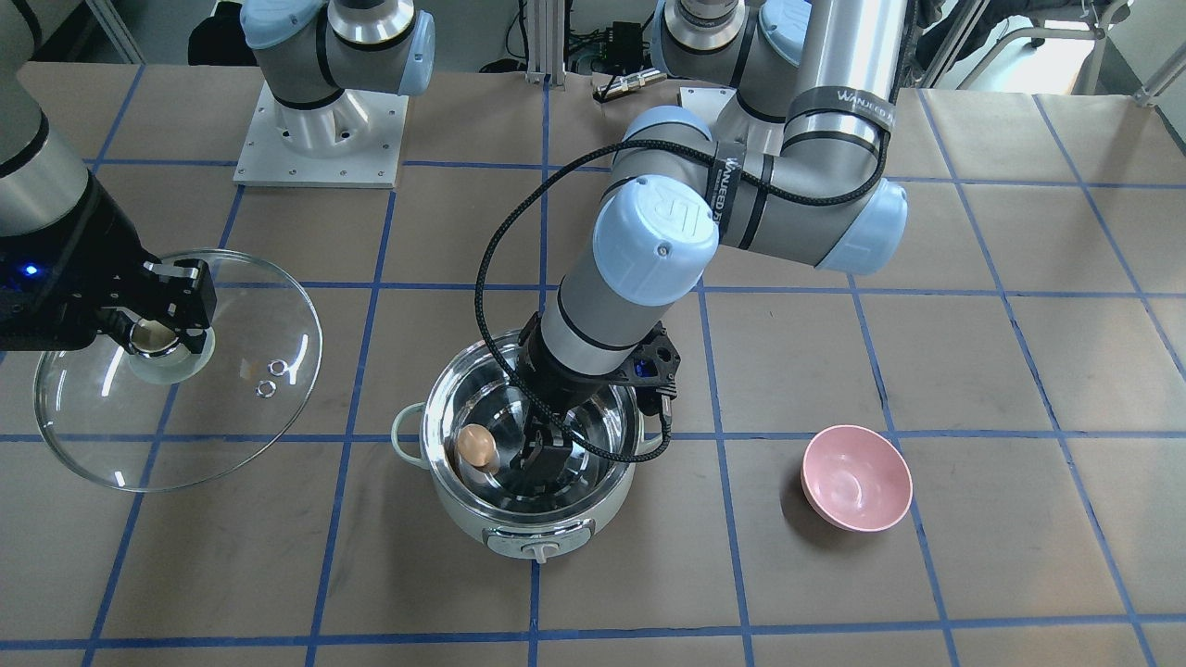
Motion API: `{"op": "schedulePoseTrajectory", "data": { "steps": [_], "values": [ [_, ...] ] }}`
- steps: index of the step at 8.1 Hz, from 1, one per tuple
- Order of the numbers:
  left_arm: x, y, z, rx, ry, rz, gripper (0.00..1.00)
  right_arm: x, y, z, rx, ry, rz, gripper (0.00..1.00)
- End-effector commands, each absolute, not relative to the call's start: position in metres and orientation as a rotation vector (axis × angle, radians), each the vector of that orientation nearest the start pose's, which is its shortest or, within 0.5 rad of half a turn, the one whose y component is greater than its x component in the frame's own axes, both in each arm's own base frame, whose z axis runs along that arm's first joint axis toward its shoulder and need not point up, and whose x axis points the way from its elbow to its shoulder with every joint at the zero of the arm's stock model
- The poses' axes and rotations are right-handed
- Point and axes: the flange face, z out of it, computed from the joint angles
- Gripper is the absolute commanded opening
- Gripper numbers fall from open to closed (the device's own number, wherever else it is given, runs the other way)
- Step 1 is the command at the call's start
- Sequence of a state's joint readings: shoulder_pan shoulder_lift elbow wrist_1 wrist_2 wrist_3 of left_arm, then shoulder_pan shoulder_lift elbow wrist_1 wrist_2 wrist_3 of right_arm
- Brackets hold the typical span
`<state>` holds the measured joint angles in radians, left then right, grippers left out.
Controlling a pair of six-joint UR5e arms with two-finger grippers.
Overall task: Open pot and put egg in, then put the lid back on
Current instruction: 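Lift the egg with the left gripper and carry it over the pot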
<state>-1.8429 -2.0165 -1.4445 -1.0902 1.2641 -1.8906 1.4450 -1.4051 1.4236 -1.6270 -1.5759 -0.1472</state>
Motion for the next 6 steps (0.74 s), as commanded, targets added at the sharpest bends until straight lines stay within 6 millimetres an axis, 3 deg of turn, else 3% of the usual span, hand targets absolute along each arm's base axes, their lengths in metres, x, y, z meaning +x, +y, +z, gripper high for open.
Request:
{"op": "schedulePoseTrajectory", "data": {
  "steps": [1, 2, 4, 6],
  "values": [
    [-0.304, -0.596, 0.401, -1.868, 2.978, 0.072, 1.00, 0.061, -0.578, 0.479, -0.034, 3.151, -0.059, 0.18],
    [-0.263, -0.610, 0.414, -1.776, 3.048, -0.009, 1.00, 0.061, -0.577, 0.479, -0.034, 3.151, -0.059, 0.18],
    [-0.192, -0.621, 0.431, -1.339, 3.233, -0.138, 1.00, 0.061, -0.577, 0.480, -0.031, 3.149, -0.062, 0.18],
    [-0.124, -0.623, 0.438, -0.936, 3.179, -0.248, 1.00, 0.061, -0.576, 0.481, -0.031, 3.149, -0.064, 0.18]
  ]
}}
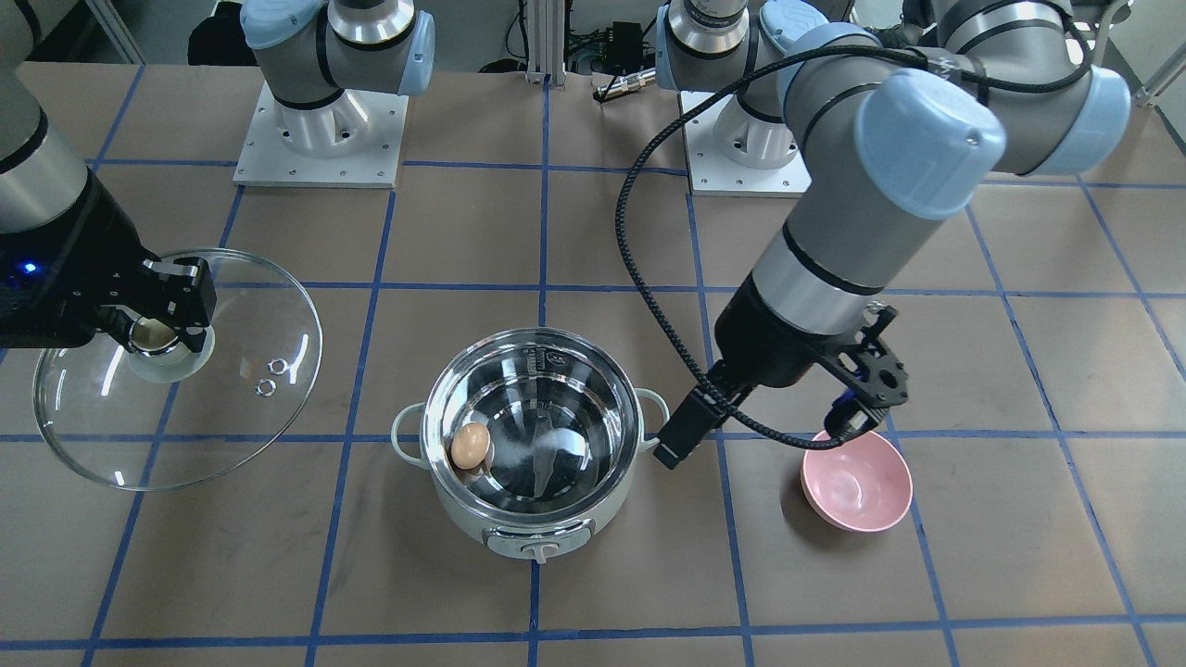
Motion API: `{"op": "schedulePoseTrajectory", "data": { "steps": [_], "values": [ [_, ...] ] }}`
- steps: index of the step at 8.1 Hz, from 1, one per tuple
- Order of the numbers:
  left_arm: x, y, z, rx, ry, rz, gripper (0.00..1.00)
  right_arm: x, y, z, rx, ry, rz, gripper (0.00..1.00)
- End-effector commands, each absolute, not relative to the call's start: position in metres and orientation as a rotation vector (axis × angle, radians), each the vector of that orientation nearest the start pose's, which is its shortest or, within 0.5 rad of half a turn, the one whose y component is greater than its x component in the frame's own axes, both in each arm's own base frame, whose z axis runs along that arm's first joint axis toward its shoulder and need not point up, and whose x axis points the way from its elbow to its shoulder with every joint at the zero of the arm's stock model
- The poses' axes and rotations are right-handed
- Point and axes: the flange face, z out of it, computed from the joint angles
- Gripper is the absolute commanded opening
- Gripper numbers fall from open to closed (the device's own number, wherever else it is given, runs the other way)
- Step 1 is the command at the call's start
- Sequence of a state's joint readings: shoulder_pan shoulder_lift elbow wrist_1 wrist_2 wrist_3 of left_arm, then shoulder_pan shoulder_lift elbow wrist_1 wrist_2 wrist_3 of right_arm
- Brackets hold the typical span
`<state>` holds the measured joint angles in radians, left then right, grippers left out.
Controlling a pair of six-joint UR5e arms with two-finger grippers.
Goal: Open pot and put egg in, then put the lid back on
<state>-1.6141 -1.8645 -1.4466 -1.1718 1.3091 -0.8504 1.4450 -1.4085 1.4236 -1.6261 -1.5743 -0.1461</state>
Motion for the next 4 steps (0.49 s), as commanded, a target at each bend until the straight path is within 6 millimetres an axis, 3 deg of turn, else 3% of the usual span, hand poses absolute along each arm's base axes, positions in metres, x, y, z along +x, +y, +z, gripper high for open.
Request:
{"op": "schedulePoseTrajectory", "data": {
  "steps": [1, 2, 3, 4],
  "values": [
    [-0.090, -0.617, 0.444, -0.776, 3.145, -0.227, 1.00, 0.061, -0.576, 0.482, -0.029, 3.150, -0.066, 0.18],
    [-0.054, -0.612, 0.452, -0.665, 3.110, -0.222, 1.00, 0.061, -0.576, 0.482, -0.029, 3.148, -0.064, 0.18],
    [-0.031, -0.603, 0.463, -0.538, 3.071, -0.206, 1.00, 0.061, -0.576, 0.482, -0.029, 3.148, -0.064, 0.18],
    [-0.025, -0.591, 0.478, -0.457, 3.015, -0.210, 1.00, 0.061, -0.576, 0.482, -0.029, 3.148, -0.067, 0.18]
  ]
}}
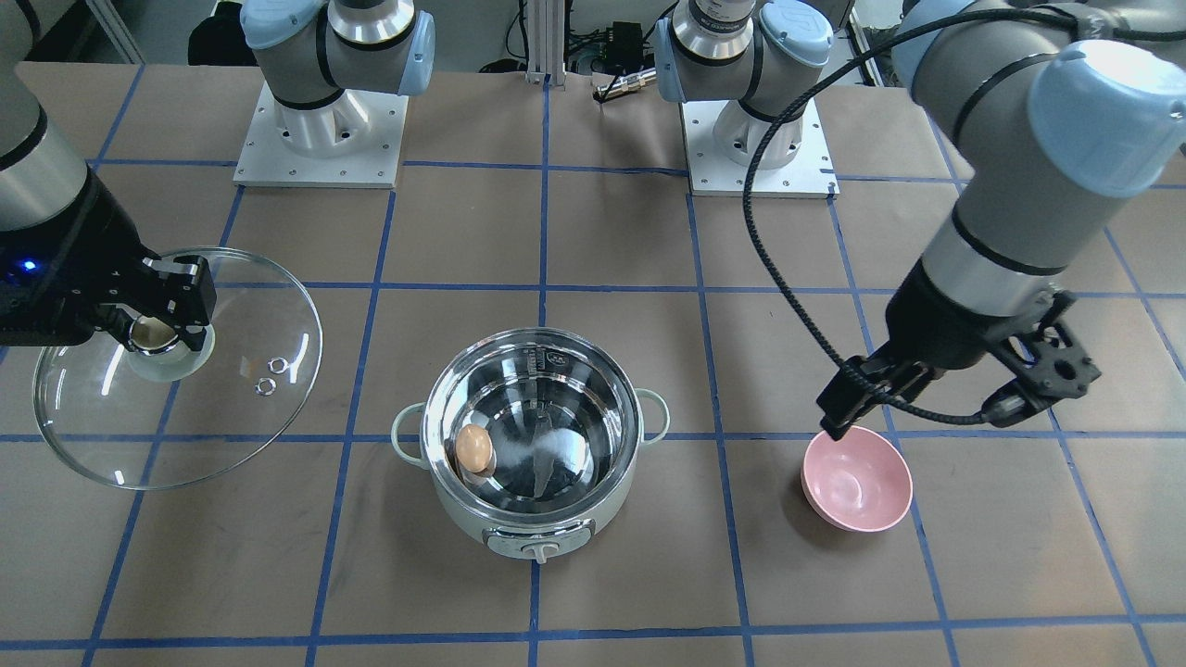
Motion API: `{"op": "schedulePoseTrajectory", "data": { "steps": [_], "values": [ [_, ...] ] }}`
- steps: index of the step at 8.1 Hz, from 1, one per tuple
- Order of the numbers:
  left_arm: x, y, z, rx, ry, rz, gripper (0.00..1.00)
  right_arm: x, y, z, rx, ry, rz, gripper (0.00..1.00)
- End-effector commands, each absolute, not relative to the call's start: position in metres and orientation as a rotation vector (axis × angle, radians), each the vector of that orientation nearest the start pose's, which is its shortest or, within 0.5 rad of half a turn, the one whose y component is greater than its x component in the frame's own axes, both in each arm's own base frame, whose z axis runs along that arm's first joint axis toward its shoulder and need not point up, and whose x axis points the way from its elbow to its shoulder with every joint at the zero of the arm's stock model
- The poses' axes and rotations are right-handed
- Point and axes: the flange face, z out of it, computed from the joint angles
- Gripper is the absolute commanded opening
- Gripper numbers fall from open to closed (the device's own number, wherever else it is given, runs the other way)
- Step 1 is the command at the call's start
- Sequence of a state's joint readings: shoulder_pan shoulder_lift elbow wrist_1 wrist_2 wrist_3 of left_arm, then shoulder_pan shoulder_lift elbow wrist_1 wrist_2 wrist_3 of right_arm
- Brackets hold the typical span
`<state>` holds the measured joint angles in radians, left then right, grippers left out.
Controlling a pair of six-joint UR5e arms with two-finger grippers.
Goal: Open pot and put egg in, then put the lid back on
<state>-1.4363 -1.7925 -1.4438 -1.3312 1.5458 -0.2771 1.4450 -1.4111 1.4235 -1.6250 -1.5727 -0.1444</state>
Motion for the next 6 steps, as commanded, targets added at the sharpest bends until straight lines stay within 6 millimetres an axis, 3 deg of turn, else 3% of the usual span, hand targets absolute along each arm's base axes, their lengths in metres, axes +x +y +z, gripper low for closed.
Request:
{"op": "schedulePoseTrajectory", "data": {
  "steps": [1, 5, 6],
  "values": [
    [-0.031, -0.577, 0.499, -0.443, 2.996, -0.251, 1.00, 0.061, -0.576, 0.482, -0.029, 3.148, -0.064, 0.18],
    [-0.049, -0.533, 0.514, -0.402, 3.015, -0.041, 1.00, 0.061, -0.576, 0.482, -0.029, 3.150, -0.066, 0.18],
    [-0.049, -0.537, 0.508, -0.443, 3.013, -0.022, 1.00, 0.061, -0.576, 0.482, -0.026, 3.150, -0.066, 0.18]
  ]
}}
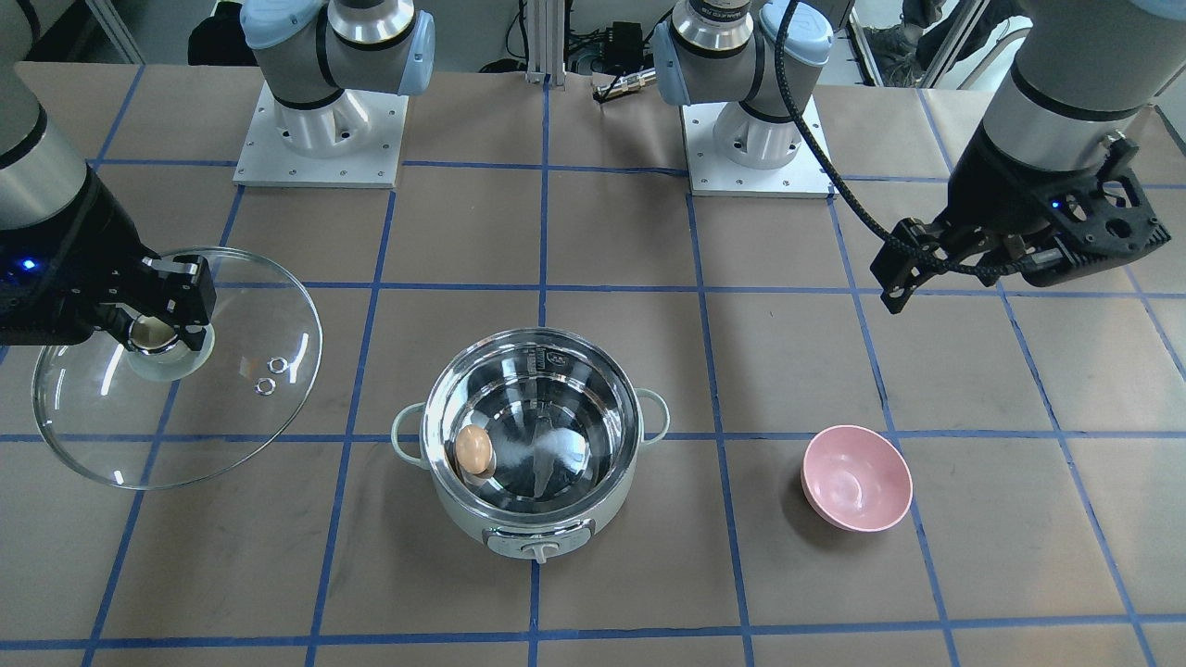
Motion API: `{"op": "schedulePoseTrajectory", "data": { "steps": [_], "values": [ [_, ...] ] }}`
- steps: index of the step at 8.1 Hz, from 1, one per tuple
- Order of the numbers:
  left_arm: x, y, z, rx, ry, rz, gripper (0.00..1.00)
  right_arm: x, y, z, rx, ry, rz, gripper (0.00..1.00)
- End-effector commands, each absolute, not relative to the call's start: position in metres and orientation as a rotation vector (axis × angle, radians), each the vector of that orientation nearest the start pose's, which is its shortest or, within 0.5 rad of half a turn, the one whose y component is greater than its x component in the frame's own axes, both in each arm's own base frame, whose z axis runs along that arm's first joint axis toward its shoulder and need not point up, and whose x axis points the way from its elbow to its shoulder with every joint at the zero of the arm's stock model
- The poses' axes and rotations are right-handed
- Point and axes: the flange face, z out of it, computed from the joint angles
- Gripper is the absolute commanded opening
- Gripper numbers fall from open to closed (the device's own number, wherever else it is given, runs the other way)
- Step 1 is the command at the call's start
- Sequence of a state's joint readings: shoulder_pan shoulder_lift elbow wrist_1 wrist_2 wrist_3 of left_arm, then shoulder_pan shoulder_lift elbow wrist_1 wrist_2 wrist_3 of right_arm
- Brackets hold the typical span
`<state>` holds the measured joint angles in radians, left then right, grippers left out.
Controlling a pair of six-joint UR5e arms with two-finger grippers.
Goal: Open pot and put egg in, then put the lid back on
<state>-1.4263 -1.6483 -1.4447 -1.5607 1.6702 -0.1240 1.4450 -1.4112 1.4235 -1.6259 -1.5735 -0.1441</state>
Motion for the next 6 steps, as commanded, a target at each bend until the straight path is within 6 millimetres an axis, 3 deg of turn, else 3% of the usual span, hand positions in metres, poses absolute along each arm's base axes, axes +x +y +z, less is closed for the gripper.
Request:
{"op": "schedulePoseTrajectory", "data": {
  "steps": [1, 3, 4, 6],
  "values": [
    [-0.050, -0.538, 0.503, -0.557, 2.994, -0.016, 1.00, 0.062, -0.575, 0.483, -0.007, 3.148, -0.069, 0.18],
    [-0.056, -0.539, 0.500, -0.643, 2.983, -0.014, 1.00, 0.080, -0.574, 0.490, 0.075, 3.121, -0.096, 0.18],
    [-0.067, -0.536, 0.500, -0.619, 2.990, -0.011, 1.00, 0.112, -0.571, 0.492, 0.105, 3.109, -0.108, 0.18],
    [-0.084, -0.536, 0.497, -0.558, 3.001, -0.003, 1.00, 0.200, -0.562, 0.481, 0.205, 3.028, -0.098, 0.18]
  ]
}}
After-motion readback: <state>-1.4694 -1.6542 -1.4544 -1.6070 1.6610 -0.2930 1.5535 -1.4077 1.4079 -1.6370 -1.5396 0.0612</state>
